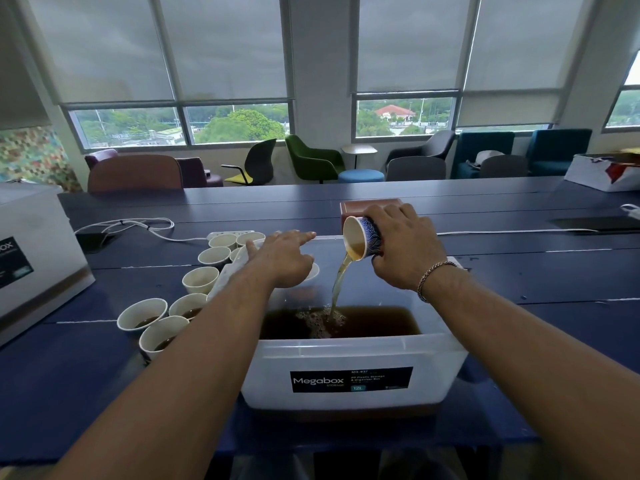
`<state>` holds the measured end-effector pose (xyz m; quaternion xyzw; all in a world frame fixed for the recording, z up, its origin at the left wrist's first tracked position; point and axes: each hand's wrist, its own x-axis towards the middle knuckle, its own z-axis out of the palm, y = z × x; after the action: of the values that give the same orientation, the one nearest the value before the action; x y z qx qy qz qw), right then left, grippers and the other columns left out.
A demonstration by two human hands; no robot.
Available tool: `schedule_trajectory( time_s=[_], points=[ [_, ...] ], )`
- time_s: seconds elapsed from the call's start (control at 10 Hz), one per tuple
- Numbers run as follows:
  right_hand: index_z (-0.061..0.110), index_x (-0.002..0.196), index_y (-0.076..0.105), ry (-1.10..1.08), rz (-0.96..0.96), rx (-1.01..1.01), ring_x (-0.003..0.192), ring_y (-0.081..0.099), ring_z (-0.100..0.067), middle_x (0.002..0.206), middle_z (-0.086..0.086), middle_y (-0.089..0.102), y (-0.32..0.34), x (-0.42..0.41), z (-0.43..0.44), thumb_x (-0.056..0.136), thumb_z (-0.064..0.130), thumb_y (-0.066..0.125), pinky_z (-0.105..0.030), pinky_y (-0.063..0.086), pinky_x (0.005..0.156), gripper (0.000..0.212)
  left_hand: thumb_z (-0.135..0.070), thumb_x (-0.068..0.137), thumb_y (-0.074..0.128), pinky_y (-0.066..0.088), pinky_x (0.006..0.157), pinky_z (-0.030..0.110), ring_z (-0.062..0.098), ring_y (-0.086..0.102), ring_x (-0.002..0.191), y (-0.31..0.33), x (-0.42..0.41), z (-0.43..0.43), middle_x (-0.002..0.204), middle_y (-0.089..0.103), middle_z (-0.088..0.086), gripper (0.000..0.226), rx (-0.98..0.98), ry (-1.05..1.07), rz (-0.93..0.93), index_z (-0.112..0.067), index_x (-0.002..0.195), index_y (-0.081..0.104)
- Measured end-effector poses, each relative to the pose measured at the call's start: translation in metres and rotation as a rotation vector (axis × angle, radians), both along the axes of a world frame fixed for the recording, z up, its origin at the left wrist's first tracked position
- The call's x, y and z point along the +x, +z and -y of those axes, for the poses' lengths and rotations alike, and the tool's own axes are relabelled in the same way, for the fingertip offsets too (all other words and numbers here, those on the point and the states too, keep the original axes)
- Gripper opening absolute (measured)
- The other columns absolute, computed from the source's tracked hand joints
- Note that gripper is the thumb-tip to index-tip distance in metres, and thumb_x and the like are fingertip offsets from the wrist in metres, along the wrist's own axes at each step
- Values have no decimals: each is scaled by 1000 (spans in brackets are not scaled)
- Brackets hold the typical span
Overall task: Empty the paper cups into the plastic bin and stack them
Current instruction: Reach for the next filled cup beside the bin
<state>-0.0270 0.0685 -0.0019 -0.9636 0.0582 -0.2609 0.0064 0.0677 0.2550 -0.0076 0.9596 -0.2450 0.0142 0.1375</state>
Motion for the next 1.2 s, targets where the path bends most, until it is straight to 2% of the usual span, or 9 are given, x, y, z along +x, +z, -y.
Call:
schedule_trajectory(
  time_s=[0.4, 0.5, 0.6, 0.7, 0.8, 0.9, 1.0, 1.1, 1.2],
  points=[
    [19, 134, 47, 44, 204, -169, 123, 45, -33, 132, -11, 52, 3, 4, -2, 66, 25, 82, -51, 42, 98, 76, -39, 102, 44, -1, 115, 66, 24, 10, 152, 1, 0, -1, 163, 18, -8, 52, 3, -4, -14, -42, 151, 27],
    [21, 136, 45, 36, 201, -205, 126, 44, -34, 134, -12, 51, 4, 5, -3, 67, 28, 82, -52, 41, 100, 79, -40, 103, 42, -2, 115, 66, 24, 9, 152, 0, -1, 0, 164, 17, -7, 51, 7, -5, -8, -43, 151, 26],
    [27, 137, 37, 25, 3, -270, 123, 44, -29, 134, -6, 51, 1, 4, -3, 75, 34, 73, -50, 33, 104, 72, -41, 104, 37, -3, 115, 64, 22, 7, 152, -1, 1, -1, 164, 16, -8, 49, 18, -4, -27, -43, 151, 25],
    [30, 134, 37, 18, -101, -170, 115, 54, -25, 129, -1, 58, 2, 4, 0, 76, 47, 72, -47, 36, 102, 70, -40, 104, 37, 10, 117, 62, 23, 25, 147, 5, -2, 3, 158, 33, -5, 40, -112, 16, 16, -38, 144, 44],
    [29, 133, 40, 55, -79, 108, 111, 58, -23, 129, 0, 58, 19, 0, 4, 71, 62, 72, -43, 46, 94, 77, -39, 103, 39, 45, 100, 43, 23, 58, 114, 28, -14, 18, 130, 64, 1, 35, -486, 82, 211, -25, 122, 65],
    [26, 132, 41, 91, -34, 305, 110, 56, -22, 129, -2, 57, 38, -8, 14, 70, 62, 74, -41, 49, 94, 79, -39, 102, 42, 55, 81, 37, 22, 66, 93, 53, -29, 49, 112, 69, 6, 35, -683, 31, 132, -17, 116, 65],
    [22, 132, 45, 92, 82, 473, 109, 56, -21, 127, -2, 57, 50, -18, 30, 70, 53, 77, -36, 52, 91, 76, -33, 100, 49, 54, 69, 26, 17, 63, 97, 65, -41, 86, 120, 65, 4, 31, -766, -37, 100, -17, 123, 62],
    [19, 128, 47, 32, 195, 514, 107, 55, -23, 122, -6, 56, 54, -31, 53, 68, 48, 75, -38, 53, 89, 72, -29, 97, 52, 56, 85, 35, 18, 60, 102, 71, -53, 123, 122, 65, 4, 31, -859, -102, 79, -18, 123, 63],
    [23, 127, 41, -26, 221, 552, 102, 57, -25, 119, -5, 57, 52, -47, 75, 65, 45, 71, -42, 53, 85, 73, -29, 95, 51, 52, 93, 38, 22, 60, 106, 69, -67, 153, 122, 65, 6, 34, -811, -177, 19, -18, 124, 63]
  ],
)
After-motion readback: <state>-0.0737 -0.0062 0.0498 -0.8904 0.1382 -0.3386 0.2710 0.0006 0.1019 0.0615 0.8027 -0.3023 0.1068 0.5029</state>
